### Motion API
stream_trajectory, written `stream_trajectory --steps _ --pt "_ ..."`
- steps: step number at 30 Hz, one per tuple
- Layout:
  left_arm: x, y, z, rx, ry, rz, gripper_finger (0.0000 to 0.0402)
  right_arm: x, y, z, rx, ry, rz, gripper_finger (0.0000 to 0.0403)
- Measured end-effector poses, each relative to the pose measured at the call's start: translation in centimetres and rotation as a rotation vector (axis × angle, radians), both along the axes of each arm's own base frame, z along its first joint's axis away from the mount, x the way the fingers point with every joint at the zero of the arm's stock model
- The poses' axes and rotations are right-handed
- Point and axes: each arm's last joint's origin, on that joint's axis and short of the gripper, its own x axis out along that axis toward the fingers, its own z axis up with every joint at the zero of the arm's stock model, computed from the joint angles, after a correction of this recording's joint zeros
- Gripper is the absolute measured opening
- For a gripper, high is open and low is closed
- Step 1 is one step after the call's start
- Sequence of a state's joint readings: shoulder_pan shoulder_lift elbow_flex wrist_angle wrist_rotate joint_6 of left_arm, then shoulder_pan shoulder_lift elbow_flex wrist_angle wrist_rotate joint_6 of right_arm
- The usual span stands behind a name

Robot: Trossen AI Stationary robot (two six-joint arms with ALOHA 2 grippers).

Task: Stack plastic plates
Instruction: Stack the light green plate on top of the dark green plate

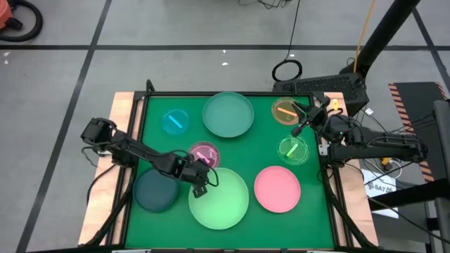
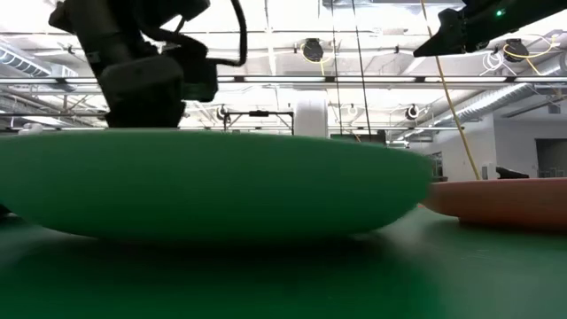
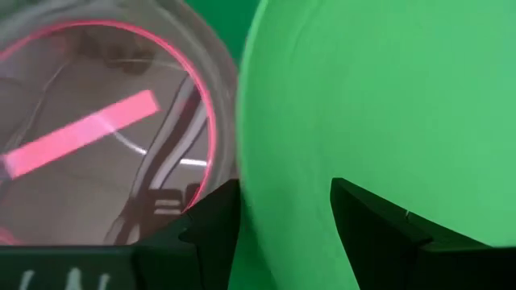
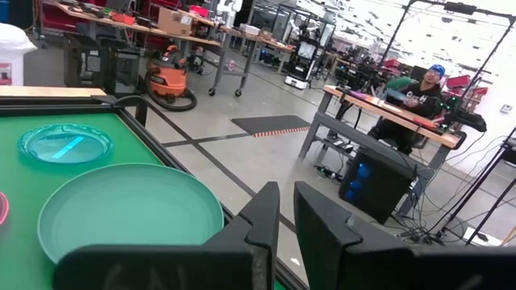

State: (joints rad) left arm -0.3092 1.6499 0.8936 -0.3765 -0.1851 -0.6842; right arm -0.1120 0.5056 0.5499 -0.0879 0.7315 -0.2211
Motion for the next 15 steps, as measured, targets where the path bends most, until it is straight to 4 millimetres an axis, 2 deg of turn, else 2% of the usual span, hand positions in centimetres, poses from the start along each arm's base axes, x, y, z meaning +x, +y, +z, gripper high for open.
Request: stream_trajectory --steps 15 --pt "0.08 -0.04 0.04 -0.011 -0.01 0.004 0.0196 -0.05 0.01 -0.34 0.021 0.019 -0.002 0.0034"
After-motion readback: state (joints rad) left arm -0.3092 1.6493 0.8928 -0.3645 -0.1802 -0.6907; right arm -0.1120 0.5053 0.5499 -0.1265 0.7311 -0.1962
